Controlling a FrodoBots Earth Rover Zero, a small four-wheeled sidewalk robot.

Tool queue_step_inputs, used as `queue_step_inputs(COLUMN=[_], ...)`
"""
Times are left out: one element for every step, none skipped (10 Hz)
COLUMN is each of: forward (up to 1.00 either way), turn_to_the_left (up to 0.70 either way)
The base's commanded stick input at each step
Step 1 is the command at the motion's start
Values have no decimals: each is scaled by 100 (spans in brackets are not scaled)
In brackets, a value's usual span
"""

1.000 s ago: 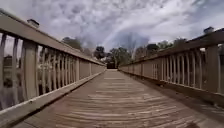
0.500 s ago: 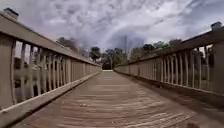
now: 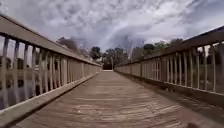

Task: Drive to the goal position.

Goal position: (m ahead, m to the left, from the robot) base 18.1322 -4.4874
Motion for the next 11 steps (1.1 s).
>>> queue_step_inputs(forward=[50,52,68,70,70,70,70,70,70,70,70], turn_to_the_left=[0,0,0,0,0,0,0,0,0,0,0])
